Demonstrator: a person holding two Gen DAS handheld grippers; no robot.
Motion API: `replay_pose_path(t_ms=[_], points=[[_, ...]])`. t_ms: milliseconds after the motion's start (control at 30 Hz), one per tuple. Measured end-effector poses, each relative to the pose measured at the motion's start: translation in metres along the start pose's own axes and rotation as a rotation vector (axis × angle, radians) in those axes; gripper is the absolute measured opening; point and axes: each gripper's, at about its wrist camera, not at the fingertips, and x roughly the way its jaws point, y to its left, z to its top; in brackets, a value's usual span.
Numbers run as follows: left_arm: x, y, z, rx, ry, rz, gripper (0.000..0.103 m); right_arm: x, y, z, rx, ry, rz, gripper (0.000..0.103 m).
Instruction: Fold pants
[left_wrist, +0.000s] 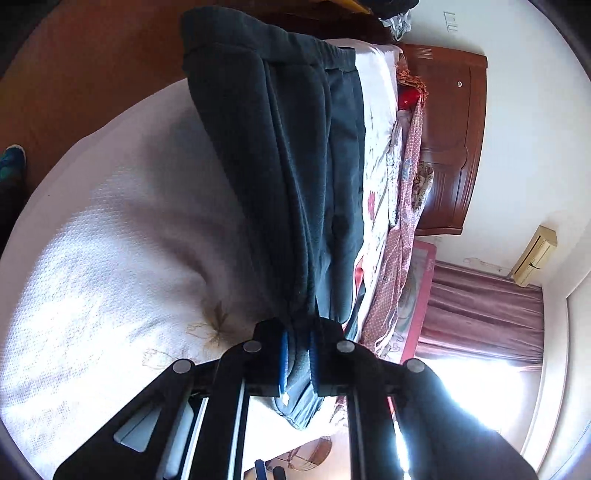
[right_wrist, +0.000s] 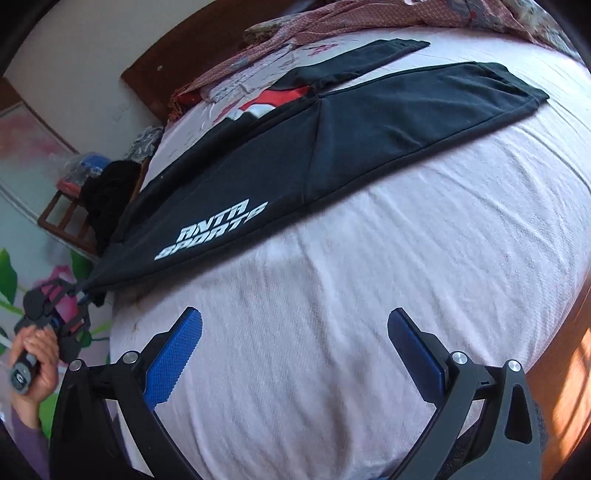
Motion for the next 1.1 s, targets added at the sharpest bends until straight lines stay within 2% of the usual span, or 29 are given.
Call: replay_pose_path(t_ms=[100,167,233,267,400,467,500,533,600,667,767,800,833,867,967,1100], points=[[0.002,-0.026,0.0,0.038,0.003,-0.018,0.008,0.008,-0.036,0.037,0.192,0.025,0.124,0.1],[0.003,-0.042,0.0,0.072,0.003,-0.03,0.008,0.023,-0.052,0.052,0.308,0.067,0.239,0.1],[0.005,-0.055,0.0,0.093,0.005,-0.036,0.008,0.039,-0.063,0.056,0.448,0.102,0.419,0.1],[0.008,-0.062,0.001,0.1,0.007,-0.037,0.008,0.047,-0.063,0.056,0.489,0.121,0.478,0.1],[0.01,-0.074,0.001,0.118,0.01,-0.038,0.008,0.062,-0.049,0.053,0.566,0.132,0.564,0.1],[0.009,-0.078,0.0,0.13,0.011,-0.038,0.008,0.063,-0.038,0.055,0.554,0.102,0.528,0.099],[0.009,-0.08,0.0,0.135,0.013,-0.037,0.008,0.065,-0.033,0.054,0.552,0.094,0.523,0.091],[0.008,-0.081,-0.001,0.137,0.015,-0.037,0.008,0.069,-0.033,0.056,0.571,0.103,0.515,0.078],[0.011,-0.085,0.001,0.138,0.016,-0.039,0.008,0.08,-0.03,0.054,0.589,0.145,0.461,0.067],[0.011,-0.085,0.001,0.13,0.02,-0.047,0.008,0.085,-0.029,0.054,0.594,0.161,0.402,0.061],[0.013,-0.085,0.002,0.138,0.021,-0.05,0.008,0.087,-0.032,0.055,0.656,0.093,0.422,0.054],[0.013,-0.084,0.002,0.142,0.021,-0.05,0.008,0.087,-0.031,0.056,0.661,0.071,0.412,0.04],[0.013,-0.082,0.002,0.146,0.02,-0.053,0.008,0.088,-0.032,0.059,0.645,0.058,0.395,0.021],[0.011,-0.079,0.002,0.148,0.016,-0.06,0.008,0.089,-0.032,0.06,0.639,0.04,0.404,0.014],[0.006,-0.073,-0.001,0.167,-0.011,-0.086,0.008,0.076,-0.028,0.062,0.551,0.009,0.426,0.011],[-0.013,-0.055,-0.018,0.182,-0.062,-0.135,0.008,0.035,-0.027,0.063,0.423,0.012,0.478,0.011]])
